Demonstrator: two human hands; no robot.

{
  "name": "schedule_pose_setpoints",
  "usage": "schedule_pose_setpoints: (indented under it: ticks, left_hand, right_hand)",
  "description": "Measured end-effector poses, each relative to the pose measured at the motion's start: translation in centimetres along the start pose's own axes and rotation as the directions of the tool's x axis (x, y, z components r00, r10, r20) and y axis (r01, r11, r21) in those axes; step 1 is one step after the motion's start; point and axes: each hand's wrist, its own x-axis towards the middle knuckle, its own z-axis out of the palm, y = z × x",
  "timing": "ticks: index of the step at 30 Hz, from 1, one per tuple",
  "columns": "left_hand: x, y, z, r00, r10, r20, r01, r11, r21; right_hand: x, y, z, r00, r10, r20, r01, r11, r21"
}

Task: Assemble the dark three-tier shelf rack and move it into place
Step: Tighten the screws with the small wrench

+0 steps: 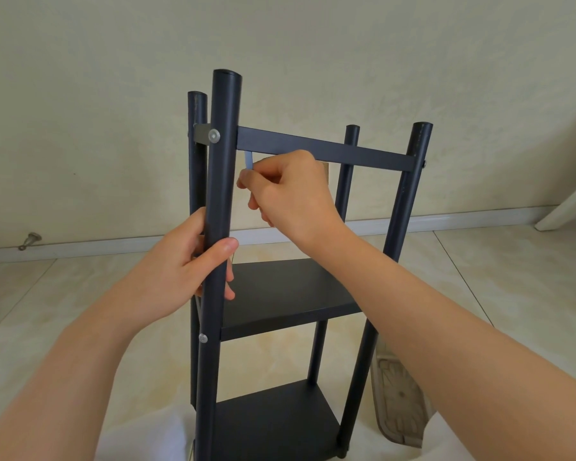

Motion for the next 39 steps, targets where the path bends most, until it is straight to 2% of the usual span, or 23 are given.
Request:
schedule_pose_setpoints:
  ticks: [5,10,13,18,22,26,29,31,33,36,39]
  left_hand:
    - [0.1,-0.5,-0.3,1.0,-0.007,-0.017,0.007,1.0,-0.013]
    - [-0.1,-1.1,-0.8,0.998,-0.014,-0.063,0.016,0.999,0.034]
    - [-0.1,-1.5,-1.1,0.995,-0.03,-0.1,0.035,0.998,0.053]
    - [0.4,-2.4,-1.3,0.979,-0.059,-0.197,0.077,0.993,0.087]
    - [0.4,-2.5,-1.4,0.974,-0.057,-0.217,0.077,0.993,0.086]
    - [0.6,-2.5,-1.3,0.975,-0.06,-0.216,0.087,0.989,0.118]
    - [0.7,-2.5,-1.4,0.966,-0.044,-0.256,0.109,0.963,0.246]
    - [0.9,-2.7,-1.3,0.94,-0.024,-0.341,0.163,0.908,0.385]
    - [1.4,-3.2,-0.9,0.896,-0.013,-0.444,0.229,0.87,0.437]
    - [2.1,-4.1,-0.5,0.838,-0.074,-0.54,0.313,0.876,0.366]
    - [2.5,-5.2,-0.7,0.791,-0.128,-0.598,0.359,0.889,0.285]
  right_hand:
    - [-0.1,2.0,-1.1,0.993,0.048,0.111,-0.037,0.994,-0.103]
    - [-0.3,4.7,-3.8,0.983,0.151,0.102,-0.118,0.956,-0.27]
    - [-0.6,6.3,-5.9,0.977,0.202,0.061,-0.167,0.917,-0.361]
    - [-1.1,8.4,-9.4,0.952,0.288,-0.1,-0.303,0.857,-0.417]
    - [-1.5,9.3,-11.4,0.933,0.319,-0.166,-0.359,0.855,-0.374]
    - [-1.1,9.4,-12.9,0.88,0.471,-0.053,-0.474,0.869,-0.143]
    - [-0.9,9.1,-13.2,0.875,0.484,0.008,-0.484,0.875,-0.031]
    - [-0.8,8.8,-12.8,0.852,0.519,0.061,-0.523,0.845,0.112]
    - [-0.6,8.4,-12.4,0.827,0.553,0.1,-0.561,0.798,0.221]
    - [-0.6,7.9,-11.8,0.835,0.536,0.121,-0.55,0.811,0.201]
    - [-1.0,7.6,-10.9,0.872,0.484,0.074,-0.49,0.86,0.142]
